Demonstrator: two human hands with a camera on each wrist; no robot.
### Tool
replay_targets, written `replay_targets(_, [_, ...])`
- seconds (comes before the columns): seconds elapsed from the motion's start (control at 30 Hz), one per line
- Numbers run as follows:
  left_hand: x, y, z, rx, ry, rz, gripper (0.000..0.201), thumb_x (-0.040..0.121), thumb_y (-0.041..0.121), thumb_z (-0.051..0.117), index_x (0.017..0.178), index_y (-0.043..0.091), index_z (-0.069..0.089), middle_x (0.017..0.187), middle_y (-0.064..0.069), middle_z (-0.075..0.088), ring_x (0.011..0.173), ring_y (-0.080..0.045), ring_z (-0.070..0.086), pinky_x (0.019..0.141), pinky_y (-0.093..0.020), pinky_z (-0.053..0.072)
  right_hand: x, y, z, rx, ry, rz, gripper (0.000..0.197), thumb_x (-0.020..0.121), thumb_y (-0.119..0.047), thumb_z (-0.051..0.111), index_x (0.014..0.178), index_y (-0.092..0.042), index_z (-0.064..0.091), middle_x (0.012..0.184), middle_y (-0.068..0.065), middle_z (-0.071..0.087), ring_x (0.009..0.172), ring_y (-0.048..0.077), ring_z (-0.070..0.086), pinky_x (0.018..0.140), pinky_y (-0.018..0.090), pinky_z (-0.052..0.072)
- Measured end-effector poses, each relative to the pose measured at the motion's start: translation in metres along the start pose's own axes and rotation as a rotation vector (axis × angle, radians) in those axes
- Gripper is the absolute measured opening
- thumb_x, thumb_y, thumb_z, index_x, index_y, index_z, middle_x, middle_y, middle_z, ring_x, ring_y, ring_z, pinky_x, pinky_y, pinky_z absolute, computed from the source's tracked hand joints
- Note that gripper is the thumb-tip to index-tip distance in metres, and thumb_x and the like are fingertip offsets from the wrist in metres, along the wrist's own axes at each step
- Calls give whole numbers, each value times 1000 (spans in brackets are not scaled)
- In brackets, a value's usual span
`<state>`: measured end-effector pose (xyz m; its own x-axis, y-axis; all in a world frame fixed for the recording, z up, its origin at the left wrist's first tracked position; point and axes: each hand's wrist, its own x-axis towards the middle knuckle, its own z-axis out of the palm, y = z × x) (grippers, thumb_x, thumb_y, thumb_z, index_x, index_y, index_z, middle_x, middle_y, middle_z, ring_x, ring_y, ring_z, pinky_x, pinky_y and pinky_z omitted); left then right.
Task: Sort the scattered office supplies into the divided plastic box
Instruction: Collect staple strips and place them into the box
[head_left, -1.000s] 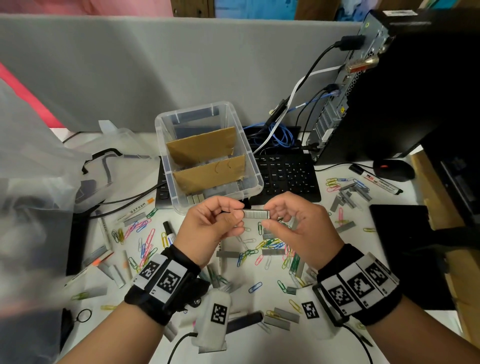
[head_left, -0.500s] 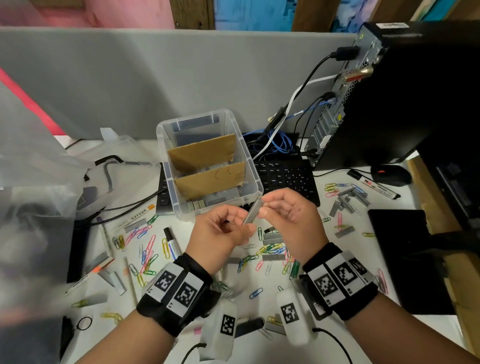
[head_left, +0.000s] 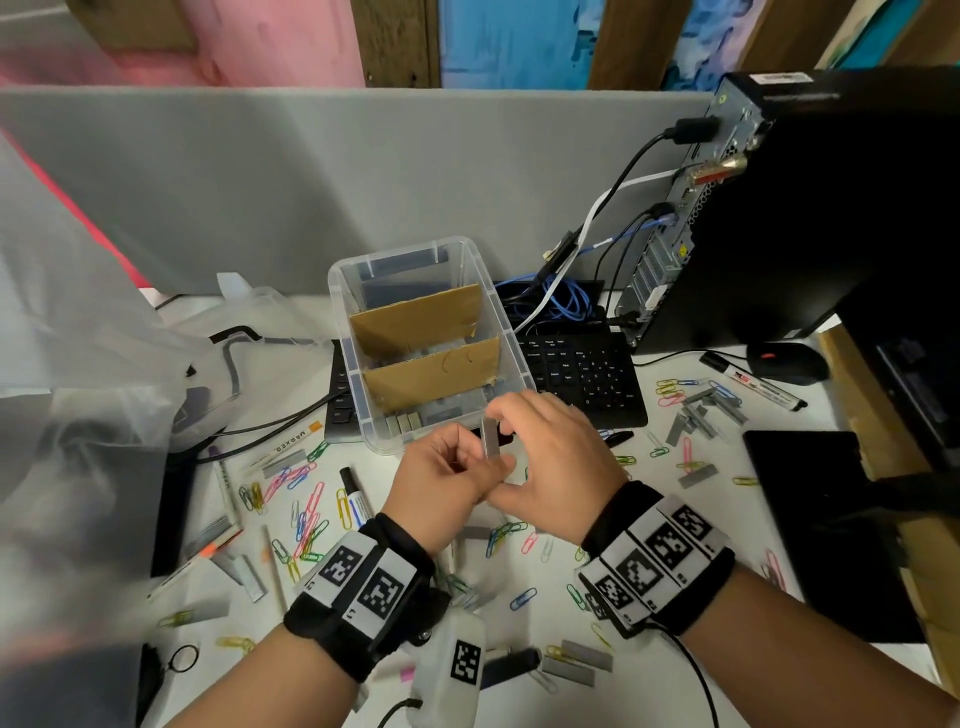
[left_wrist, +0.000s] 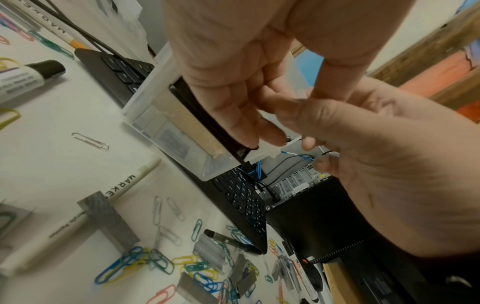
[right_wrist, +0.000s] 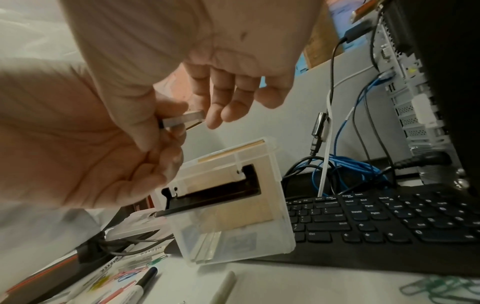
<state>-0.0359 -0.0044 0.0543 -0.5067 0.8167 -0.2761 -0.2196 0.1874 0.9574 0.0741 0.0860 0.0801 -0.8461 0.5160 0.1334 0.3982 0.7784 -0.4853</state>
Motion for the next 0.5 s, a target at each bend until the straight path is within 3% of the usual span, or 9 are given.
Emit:
replay_targets(0.17, [-3,9,-8,13,-21,-27,14,86,5,64,74,8,59,68,-7,54,62,-16,51,60,-28,47,7,0,-4,-17,6,-12,44,63,-50,53,96,-20,53,87,-14,48,83,14,51,73,38,47])
replay_targets(0.23, [-2,9,-12,62,-8,-12,14,88,1,59,75,8,61,68,-3,59,64,-15,54,61,-28,49,12,-3,-5,-28,-40,-12,51,66,-53,59,105,-21,52,91,-14,48,89,14,52,78,40,46])
replay_targets(0.33, [1,11,-17,87,54,49,18,88,-5,57,73,5,62,62,-1,59,60,-14,54,54,-22,48,17,-7,-9,-24,-131,-25,74,68,-56,70,129,-26,42,104,-9,56,101,17,53,85,42,45])
replay_targets(0.4, [3,14,-20,133,99,116,13,87,-3,58,74,1,62,65,-5,59,61,-14,54,54,-19,46,20,-10,-11,-37,-123,-88,64,76,-44,64,134,-29,42,109,-5,61,103,20,55,87,43,47])
replay_targets(0.5, [9,16,-28,113,119,174,13,85,2,63,73,-1,62,71,-15,60,68,-21,57,65,-27,52,27,-15,-13,-40,-104,-159,41,81,-19,50,122,-23,58,102,-2,65,92,23,56,81,44,49])
